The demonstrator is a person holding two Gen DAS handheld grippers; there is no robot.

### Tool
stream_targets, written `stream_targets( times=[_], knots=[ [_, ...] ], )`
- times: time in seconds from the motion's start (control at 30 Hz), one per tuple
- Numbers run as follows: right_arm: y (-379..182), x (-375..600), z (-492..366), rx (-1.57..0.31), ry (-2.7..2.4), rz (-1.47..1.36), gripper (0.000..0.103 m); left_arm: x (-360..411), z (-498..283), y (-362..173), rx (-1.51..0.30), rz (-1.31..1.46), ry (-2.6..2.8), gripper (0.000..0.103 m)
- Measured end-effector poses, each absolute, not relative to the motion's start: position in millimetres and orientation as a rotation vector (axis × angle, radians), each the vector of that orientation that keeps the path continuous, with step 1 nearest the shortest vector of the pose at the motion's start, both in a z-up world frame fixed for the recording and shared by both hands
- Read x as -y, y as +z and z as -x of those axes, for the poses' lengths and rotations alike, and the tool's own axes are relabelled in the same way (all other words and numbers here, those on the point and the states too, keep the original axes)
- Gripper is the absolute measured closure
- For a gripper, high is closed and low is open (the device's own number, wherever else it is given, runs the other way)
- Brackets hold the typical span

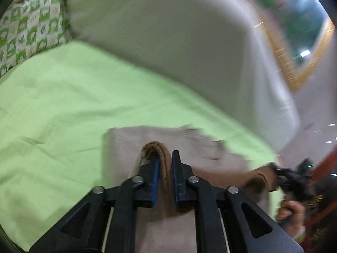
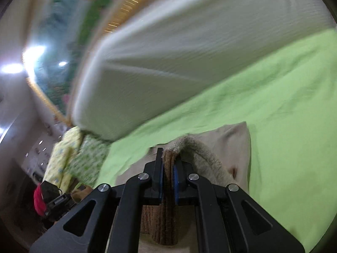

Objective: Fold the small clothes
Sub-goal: 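Grasp the brown hem with both grippers and lift it toward the collar, then lay the hem over the collar and open both grippers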

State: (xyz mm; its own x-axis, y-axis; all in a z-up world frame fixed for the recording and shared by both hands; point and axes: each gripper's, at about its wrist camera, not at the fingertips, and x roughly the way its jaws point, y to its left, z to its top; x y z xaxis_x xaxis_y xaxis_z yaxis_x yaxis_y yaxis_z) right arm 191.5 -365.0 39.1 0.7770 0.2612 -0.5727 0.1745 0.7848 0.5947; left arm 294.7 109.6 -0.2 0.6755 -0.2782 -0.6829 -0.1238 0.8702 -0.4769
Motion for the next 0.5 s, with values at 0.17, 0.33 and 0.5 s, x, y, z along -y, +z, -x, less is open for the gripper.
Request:
stream_targets(
  times=[0.17, 0.33, 0.5],
  knots=[
    [-2.2, 377.1, -206.7, -0.845, -0.052, -0.714, 0.08, -125.1, -291.5, -20.7, -0.847, 0.562, -0.044, 0.041],
    [2.3, 382.9, -176.0, -0.738, -0.052, -0.694, 0.055, -136.9, -260.2, -14.1, -0.805, 0.527, -0.036, 0.039],
    [20.0, 365.6, -179.8, -0.731, -0.025, -0.472, 0.052, -112.1, -264.1, -11.1, -0.851, 0.266, -0.058, 0.032]
  ],
)
